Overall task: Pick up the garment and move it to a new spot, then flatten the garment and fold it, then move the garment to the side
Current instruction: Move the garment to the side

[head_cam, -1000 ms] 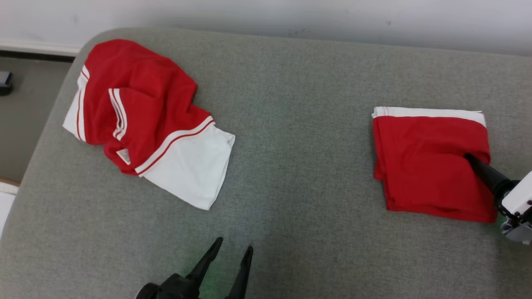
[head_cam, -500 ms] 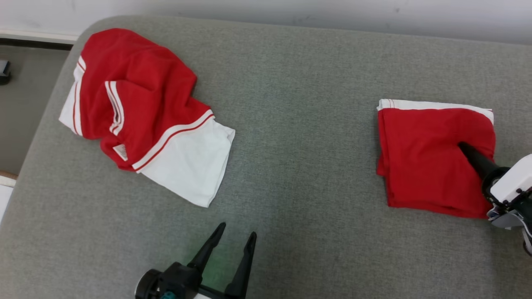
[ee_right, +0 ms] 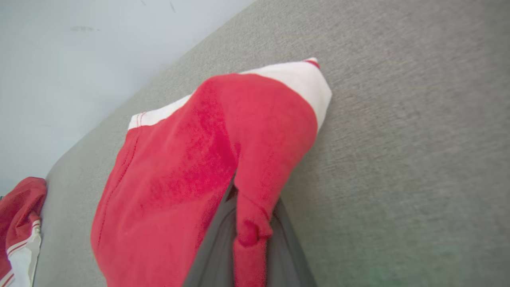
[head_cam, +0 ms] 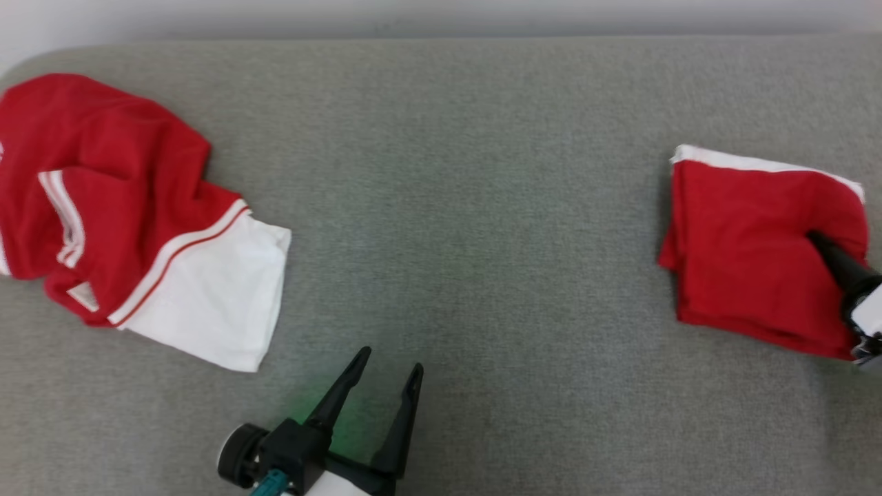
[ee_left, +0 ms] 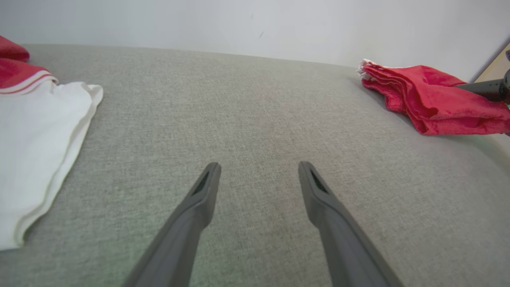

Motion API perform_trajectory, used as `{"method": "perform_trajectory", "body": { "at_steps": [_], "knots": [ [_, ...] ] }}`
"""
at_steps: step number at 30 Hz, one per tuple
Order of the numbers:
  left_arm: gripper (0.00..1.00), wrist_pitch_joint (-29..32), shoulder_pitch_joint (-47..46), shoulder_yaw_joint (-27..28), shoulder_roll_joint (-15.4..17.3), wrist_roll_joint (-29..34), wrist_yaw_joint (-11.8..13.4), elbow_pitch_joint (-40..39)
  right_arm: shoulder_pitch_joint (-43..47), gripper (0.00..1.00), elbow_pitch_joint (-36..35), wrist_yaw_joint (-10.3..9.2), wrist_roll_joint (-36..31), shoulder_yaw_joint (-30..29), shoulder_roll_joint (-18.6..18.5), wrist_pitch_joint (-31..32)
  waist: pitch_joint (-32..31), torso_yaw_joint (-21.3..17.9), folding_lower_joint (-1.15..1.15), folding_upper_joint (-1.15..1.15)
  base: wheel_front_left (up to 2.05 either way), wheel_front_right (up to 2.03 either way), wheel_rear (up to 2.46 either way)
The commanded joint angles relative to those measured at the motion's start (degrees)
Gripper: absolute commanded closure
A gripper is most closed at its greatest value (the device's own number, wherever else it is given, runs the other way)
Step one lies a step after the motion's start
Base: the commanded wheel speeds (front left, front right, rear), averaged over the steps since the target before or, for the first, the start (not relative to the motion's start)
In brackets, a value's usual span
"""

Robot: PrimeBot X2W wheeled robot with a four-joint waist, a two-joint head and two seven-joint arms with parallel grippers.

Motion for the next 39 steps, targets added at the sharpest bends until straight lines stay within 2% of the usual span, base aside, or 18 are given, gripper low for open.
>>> {"method": "perform_trajectory", "body": {
  "at_steps": [1, 7, 8, 13, 22, 23, 24, 25, 26, 33, 39],
  "knots": [
    [0.0, -0.02, -1.09, -0.15, 0.93, 1.18, -0.07, -0.17, -1.11, 1.0, 0.37, -0.1, -1.27, 0.35, -1.76, -0.88, 2.51, -2.41, 0.0, 0.0, 0.0, 0.0, 0.0],
    [0.0, -0.01, -3.21, -1.06, 1.98, 1.54, -0.47, -1.37, -4.43, 1.0, 3.63, -0.1, -7.55, 0.89, -8.92, -3.95, 5.8, -2.69, 0.0, 0.0, 0.0, 0.0, 0.0],
    [0.0, -0.01, -3.21, -1.06, 1.98, 1.54, -0.47, -1.37, -4.43, 1.0, 3.63, -0.1, -7.55, 0.89, -8.92, -3.95, 5.8, -2.69, 0.0, 0.0, 0.0, 0.0, 0.0],
    [0.0, 0.02, -3.96, -2.14, 2.61, 1.83, -0.57, -2.34, -9.61, 1.0, 8.17, -0.1, -15.56, 2.22, -13.79, -5.48, 7.62, -1.53, 0.0, 0.0, 0.0, 0.0, 0.0],
    [0.0, 0.07, -4.02, -2.93, 2.83, 1.89, -0.61, -3.06, -18.23, 1.0, 17.15, -0.11, -28.8, 3.27, -17.78, -6.83, 9.42, 0.07, 0.0, 0.0, 0.0, 0.0, 0.0],
    [0.0, 0.09, -4.07, -2.86, 2.88, 1.93, -0.55, -3.07, -18.83, 0.96, 17.93, -0.11, -29.82, 3.33, -17.82, -7.15, 9.65, 0.1, 0.0, 0.0, 0.0, 0.0, 0.0],
    [0.0, 0.1, -4.14, -2.75, 2.94, 1.98, -0.55, -3.07, -19.56, 0.76, 18.95, -0.11, -31.16, 3.13, -18.08, -7.69, 9.88, 0.1, 0.0, 0.0, 0.0, 0.0, 0.0],
    [0.0, 0.12, -4.23, -2.59, 2.97, 2.01, -0.56, -3.04, -20.15, 0.36, 19.82, -0.11, -32.47, 2.98, -18.37, -8.34, 10.1, 0.08, 0.0, 0.0, 0.0, 0.0, 0.0],
    [0.0, 0.12, -4.36, -2.47, 2.98, 2.0, -0.56, -2.99, -20.71, 0.0, 20.87, -0.11, -33.36, 2.71, -18.35, -9.0, 10.26, 0.07, 0.0, 0.0, 0.0, 0.0, 0.0],
    [0.0, 0.13, -4.87, -1.82, 2.52, 1.6, -0.56, -2.76, -22.97, 0.0, 25.59, -0.11, -39.29, 0.76, -17.98, -15.83, 9.84, -0.44, 0.0, 0.0, 0.0, 0.0, 0.0],
    [0.0, 0.03, -3.72, -0.83, 1.59, 0.88, -0.25, -3.57, -21.55, 0.0, 24.44, -0.11, -39.96, -0.38, -16.09, -22.72, 6.8, -1.0, 0.0, 0.0, 0.0, 0.0, 0.0]
  ]
}}
